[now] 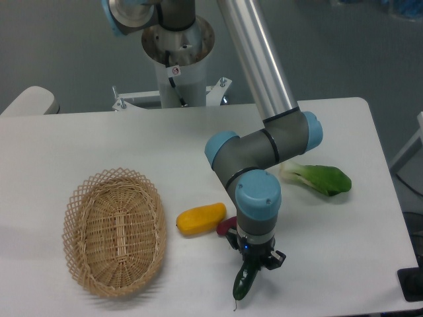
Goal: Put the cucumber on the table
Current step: 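Lower the cucumber onto the table beside the purple eggplant, then open the gripper, release the cucumber, and lift the gripper up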
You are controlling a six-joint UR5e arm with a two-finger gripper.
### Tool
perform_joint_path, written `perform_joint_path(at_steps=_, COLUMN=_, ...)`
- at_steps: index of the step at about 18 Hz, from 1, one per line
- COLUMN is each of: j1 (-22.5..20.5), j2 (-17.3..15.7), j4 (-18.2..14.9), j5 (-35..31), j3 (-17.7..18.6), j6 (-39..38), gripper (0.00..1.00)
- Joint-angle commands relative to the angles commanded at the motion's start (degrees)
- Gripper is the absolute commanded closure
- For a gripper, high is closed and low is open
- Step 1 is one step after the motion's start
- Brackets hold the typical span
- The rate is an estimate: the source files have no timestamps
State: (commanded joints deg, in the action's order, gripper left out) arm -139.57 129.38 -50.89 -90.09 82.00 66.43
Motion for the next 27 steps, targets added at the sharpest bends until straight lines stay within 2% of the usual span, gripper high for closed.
perform_joint_path(at_steps=7, j1=0.0, j2=-0.09, j4=0.09, j5=0.0, j3=1.06, j6=0.72, gripper=0.69)
perform_joint_path(at_steps=10, j1=0.0, j2=-0.17, j4=0.09, j5=0.0, j3=1.06, j6=0.63, gripper=0.63)
perform_joint_path(at_steps=11, j1=0.0, j2=-0.18, j4=0.09, j5=0.0, j3=0.89, j6=0.63, gripper=0.53)
perform_joint_path(at_steps=13, j1=0.0, j2=-0.18, j4=0.0, j5=-0.09, j3=0.1, j6=0.28, gripper=0.03)
perform_joint_path(at_steps=14, j1=0.0, j2=-0.44, j4=0.0, j5=-0.26, j3=-0.34, j6=0.02, gripper=0.0)
perform_joint_path(at_steps=21, j1=1.31, j2=-3.78, j4=-0.53, j5=-0.44, j3=-4.03, j6=-0.6, gripper=0.0)
perform_joint_path(at_steps=27, j1=8.25, j2=-9.39, j4=-0.97, j5=-1.32, j3=-3.25, j6=-1.13, gripper=0.0)
